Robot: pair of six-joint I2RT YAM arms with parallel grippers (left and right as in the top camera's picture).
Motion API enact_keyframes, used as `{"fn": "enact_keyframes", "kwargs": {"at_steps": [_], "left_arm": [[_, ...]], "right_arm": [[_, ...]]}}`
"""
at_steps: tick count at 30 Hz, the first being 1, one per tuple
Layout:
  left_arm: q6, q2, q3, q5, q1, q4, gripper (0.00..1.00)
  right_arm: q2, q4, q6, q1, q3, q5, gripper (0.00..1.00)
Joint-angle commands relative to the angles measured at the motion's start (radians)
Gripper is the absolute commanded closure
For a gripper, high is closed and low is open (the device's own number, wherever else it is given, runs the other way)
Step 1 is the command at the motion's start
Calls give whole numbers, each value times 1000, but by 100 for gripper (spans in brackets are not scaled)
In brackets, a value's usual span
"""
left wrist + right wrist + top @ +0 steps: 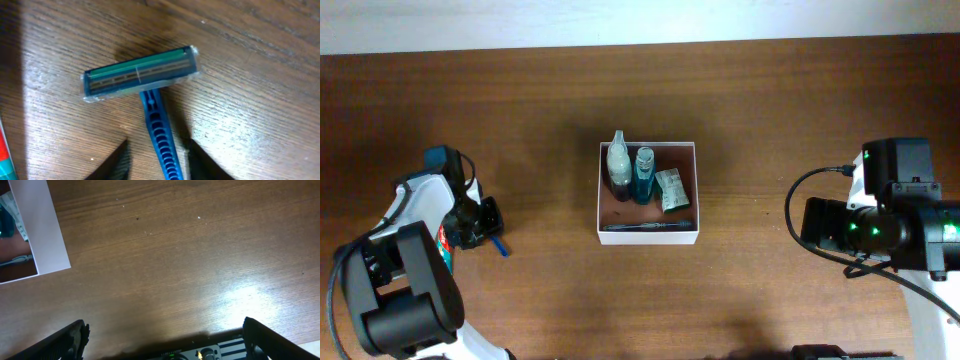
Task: Pack container
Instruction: 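Return the left gripper to the blue razor and grasp it, then carry the razor over the box and release it inside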
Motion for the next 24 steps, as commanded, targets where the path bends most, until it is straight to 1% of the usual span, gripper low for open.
{"fn": "enact_keyframes", "kwargs": {"at_steps": [1, 4, 6, 9, 13, 18, 21, 24], "left_arm": [[5, 43, -11, 38, -4, -3, 74], [5, 42, -11, 37, -4, -2, 80], [5, 42, -11, 37, -4, -2, 90], [4, 42, -11, 37, -4, -2, 98], [0, 37, -2, 37, -6, -8, 99], [1, -10, 72, 33, -36, -76, 99], [1, -82, 148, 34, -82, -133, 99], [4, -190, 227, 34, -169, -179, 99]], "right_arm": [[2, 0, 1, -8, -7, 11, 9], [2, 0, 1, -8, -7, 11, 8], [2, 0, 0, -8, -7, 11, 8], [2, 0, 0, -8, -7, 12, 8], [2, 0, 1, -8, -7, 11, 8], [2, 0, 0, -8, -7, 12, 8], [2, 0, 0, -8, -7, 12, 8], [2, 0, 0, -8, -7, 12, 8]]}}
